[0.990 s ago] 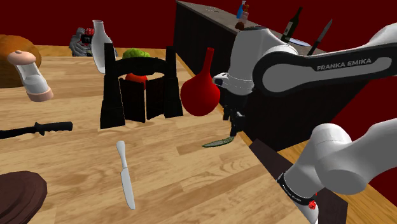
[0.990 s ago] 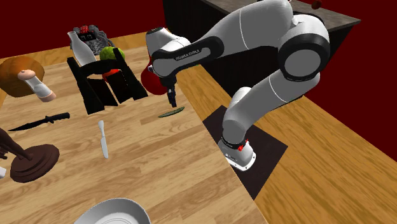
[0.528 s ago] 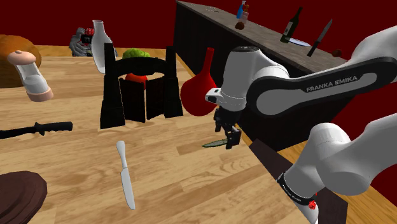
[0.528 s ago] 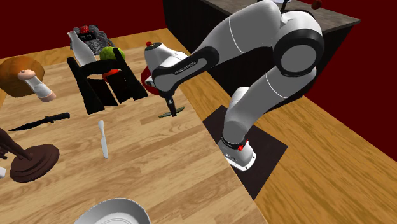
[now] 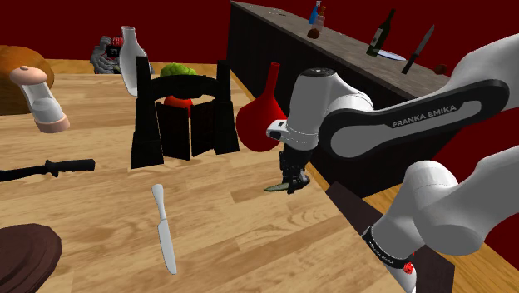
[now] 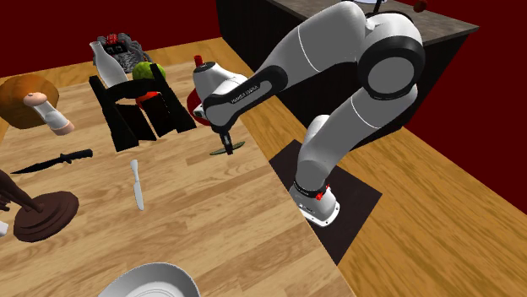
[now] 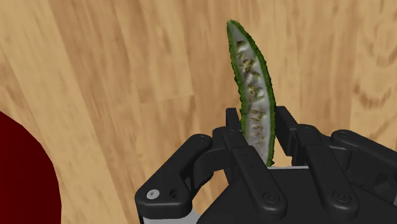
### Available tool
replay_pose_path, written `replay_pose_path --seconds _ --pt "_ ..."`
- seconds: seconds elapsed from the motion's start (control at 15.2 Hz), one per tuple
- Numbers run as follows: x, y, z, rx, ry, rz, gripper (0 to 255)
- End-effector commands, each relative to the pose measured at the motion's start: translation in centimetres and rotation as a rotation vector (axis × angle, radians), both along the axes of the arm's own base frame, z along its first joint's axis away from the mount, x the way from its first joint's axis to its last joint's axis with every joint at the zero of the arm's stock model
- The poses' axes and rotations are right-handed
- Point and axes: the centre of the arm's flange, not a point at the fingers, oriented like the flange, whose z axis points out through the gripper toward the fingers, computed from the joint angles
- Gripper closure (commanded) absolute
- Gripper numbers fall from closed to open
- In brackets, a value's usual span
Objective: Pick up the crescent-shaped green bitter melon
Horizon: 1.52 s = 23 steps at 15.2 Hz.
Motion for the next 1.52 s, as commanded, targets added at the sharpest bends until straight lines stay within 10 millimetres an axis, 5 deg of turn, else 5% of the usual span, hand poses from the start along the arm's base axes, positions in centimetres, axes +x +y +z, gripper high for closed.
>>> replay_pose_path --seconds 0.0,0.33,1.45 --pt "-0.2 0.1 -0.4 -0.003 0.01 0.002 255" --pt "-0.2 0.0 -0.4 -0.003 0.01 0.002 255" --pt "-0.2 0.0 7.6 -0.003 0.01 0.002 255"
